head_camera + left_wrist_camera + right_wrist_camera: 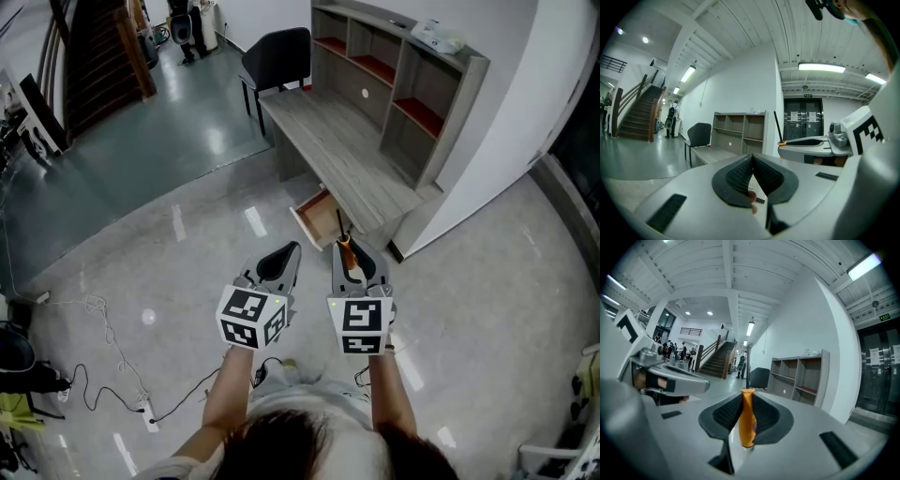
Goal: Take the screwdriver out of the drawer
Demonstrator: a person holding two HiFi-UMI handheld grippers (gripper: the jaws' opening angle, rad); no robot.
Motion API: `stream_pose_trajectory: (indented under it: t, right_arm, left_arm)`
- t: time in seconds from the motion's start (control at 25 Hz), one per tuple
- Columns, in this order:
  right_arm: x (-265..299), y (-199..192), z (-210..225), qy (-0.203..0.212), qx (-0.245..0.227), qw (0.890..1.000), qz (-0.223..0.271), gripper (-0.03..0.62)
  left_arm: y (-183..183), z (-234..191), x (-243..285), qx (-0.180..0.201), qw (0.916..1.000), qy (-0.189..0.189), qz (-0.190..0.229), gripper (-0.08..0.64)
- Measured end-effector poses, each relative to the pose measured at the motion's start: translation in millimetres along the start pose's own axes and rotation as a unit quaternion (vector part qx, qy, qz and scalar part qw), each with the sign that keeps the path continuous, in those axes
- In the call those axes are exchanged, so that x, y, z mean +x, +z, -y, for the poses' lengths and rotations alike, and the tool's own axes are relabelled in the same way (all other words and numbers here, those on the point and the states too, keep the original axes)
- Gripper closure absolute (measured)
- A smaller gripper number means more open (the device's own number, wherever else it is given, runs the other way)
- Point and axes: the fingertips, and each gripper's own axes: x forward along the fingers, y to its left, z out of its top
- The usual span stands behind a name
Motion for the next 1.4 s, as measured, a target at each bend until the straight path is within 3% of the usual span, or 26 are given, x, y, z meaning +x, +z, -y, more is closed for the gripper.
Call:
stream_pose_trajectory:
  t: [0.68,1.4]
  right_arm:
    - [-63.7,-16.0,32.7,0.033,0.001,0.999,0.013,0.509]
    - [-87.5,-24.8,46.1,0.054,0.0,0.998,0.024,0.509]
  left_arm:
    - [-13.3,73.6,-7.1,0.001,0.9996,0.028,-0.008,0.543]
    - [-12.0,103.4,-8.5,0.011,0.9987,0.05,-0.004,0.543]
